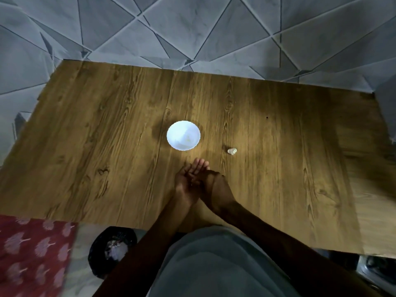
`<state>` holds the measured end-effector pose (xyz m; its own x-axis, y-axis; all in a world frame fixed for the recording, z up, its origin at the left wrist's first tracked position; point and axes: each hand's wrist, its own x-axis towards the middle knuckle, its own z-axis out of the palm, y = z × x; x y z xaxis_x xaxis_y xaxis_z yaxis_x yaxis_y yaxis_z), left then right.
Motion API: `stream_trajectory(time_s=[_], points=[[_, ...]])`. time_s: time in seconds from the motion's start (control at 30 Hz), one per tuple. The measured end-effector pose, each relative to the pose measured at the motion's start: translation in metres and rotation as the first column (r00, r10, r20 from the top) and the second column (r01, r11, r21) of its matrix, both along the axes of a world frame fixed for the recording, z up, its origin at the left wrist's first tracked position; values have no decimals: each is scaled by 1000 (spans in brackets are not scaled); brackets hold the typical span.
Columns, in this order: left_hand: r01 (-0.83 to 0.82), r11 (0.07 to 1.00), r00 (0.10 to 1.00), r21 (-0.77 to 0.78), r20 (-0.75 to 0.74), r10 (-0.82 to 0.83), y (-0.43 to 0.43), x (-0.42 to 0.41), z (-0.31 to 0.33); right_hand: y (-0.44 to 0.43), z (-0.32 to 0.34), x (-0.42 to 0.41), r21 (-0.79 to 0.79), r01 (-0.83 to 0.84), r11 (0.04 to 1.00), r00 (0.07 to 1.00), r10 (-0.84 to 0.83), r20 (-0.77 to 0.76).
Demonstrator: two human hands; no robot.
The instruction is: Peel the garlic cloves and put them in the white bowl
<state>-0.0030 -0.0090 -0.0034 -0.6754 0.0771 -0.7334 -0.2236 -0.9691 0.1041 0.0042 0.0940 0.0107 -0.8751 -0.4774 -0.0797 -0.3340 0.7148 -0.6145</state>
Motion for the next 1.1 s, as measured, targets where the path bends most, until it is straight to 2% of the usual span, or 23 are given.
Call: stream_trajectory(time_s=[0.07, 0.17, 0.2, 0.27, 0.4, 0.5, 0.63, 0.77, 0.87, 1.0, 1.03, 1.1], points=[[-53, 996, 999, 70, 2, 53, 2, -1, -1, 0, 0, -1, 8, 90, 996, 996, -90, -27], [-78, 996, 997, 40, 4, 77, 1, -3, -3, 18, 1, -9, -177, 276, 945, 961, -269, 64], [-70, 998, 997, 5, 13, 70, -1, -4, -5, 28, -1, -12, -184, 333, 925, 943, -323, 80], [-44, 998, 999, -39, 21, 45, -6, -3, -7, 53, -9, -15, -75, 384, 920, 923, -380, 68], [-19, 999, 1000, -30, 11, 20, -15, 2, -11, 86, -30, -4, 155, 309, 938, 950, -313, 2], [-3, 999, 1000, -44, 10, 3, -17, 3, -11, 85, -36, 5, 136, 234, 963, 971, -226, -77], [12, 998, 1000, -58, 8, -12, -18, 6, -11, 75, -41, 10, 101, 295, 950, 952, -283, -118], [40, 996, 999, -75, 12, -40, -19, 8, -11, 71, -48, 10, 127, 318, 940, 945, -302, -128], [80, 993, 997, -83, 17, -79, -20, 10, -10, 66, -50, 12, 202, 301, 932, 948, -270, -166], [122, 989, 992, -89, 42, -118, -21, 14, -8, 58, -48, 17, 348, 213, 913, 977, -189, -103], [127, 988, 991, -90, 47, -123, -22, 15, -8, 54, -44, 16, 357, 207, 911, 977, -210, -33], [129, 987, 991, -96, 58, -124, -24, 20, -8, 45, -33, 16, 289, 307, 907, 939, -338, 65]])
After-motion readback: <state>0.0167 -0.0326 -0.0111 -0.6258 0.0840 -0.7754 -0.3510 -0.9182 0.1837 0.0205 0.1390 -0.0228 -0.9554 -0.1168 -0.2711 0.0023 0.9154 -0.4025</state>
